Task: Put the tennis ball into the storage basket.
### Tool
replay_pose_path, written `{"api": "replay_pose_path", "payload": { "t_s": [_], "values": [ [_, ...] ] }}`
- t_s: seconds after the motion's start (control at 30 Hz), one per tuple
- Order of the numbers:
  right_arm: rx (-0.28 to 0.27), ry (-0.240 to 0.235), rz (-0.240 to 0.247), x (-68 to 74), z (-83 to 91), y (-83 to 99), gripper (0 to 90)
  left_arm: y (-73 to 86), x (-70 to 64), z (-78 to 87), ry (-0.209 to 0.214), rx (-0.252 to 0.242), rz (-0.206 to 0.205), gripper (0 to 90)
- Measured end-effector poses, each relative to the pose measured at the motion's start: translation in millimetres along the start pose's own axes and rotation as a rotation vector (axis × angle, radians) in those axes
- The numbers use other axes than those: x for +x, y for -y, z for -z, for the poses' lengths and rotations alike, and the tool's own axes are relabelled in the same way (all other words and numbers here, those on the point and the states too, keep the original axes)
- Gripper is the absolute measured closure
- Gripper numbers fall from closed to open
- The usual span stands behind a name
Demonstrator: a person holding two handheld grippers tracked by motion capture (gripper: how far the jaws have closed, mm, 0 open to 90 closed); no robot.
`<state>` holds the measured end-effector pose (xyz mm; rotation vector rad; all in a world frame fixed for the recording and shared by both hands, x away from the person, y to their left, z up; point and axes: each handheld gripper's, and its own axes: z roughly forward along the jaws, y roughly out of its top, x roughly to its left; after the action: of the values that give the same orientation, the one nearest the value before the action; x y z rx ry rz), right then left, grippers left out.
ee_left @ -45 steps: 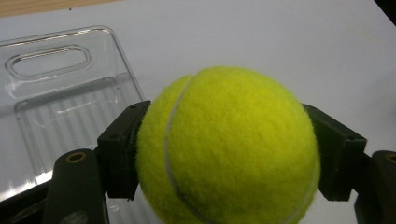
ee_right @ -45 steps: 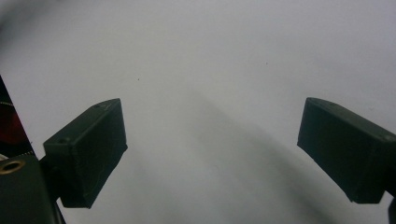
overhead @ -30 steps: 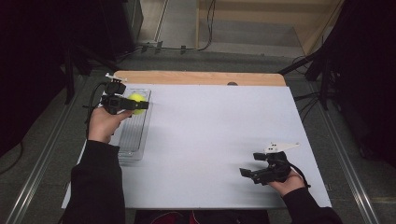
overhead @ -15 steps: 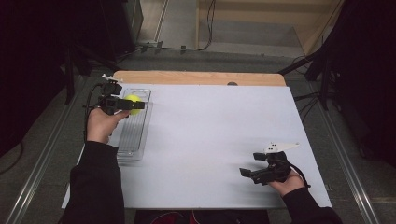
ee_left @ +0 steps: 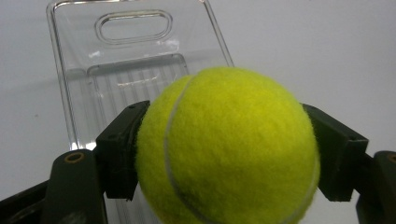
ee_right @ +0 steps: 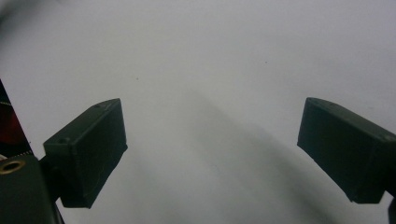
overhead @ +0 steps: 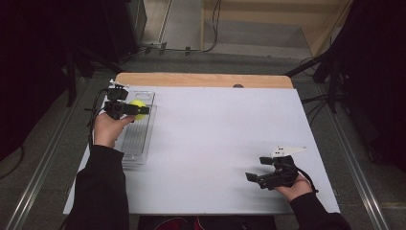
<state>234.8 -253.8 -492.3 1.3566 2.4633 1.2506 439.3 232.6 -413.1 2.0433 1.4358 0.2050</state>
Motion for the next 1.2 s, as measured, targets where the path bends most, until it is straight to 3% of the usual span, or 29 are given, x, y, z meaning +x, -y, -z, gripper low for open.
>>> {"api": "replay_pose_path", "payload": {
  "t_s": [0.33,0.53,0.73,1.2],
  "values": [
    [-0.001,-0.002,0.002,-0.1,0.1,0.3,6.4,0.4,-0.1,-2.1,-0.012,0.006,-0.010,22.4],
    [-0.001,-0.001,0.001,-0.2,0.1,0.1,6.4,-1.1,-0.8,6.1,-0.004,-0.048,-0.010,19.4],
    [-0.002,-0.002,0.000,-0.2,0.3,0.1,6.4,-2.4,-3.5,9.8,0.020,-0.055,-0.002,19.4],
    [0.000,-0.002,0.006,0.3,-0.1,-0.1,6.3,-4.2,-21.8,5.8,0.109,-0.036,-0.044,19.6]
  ]
}}
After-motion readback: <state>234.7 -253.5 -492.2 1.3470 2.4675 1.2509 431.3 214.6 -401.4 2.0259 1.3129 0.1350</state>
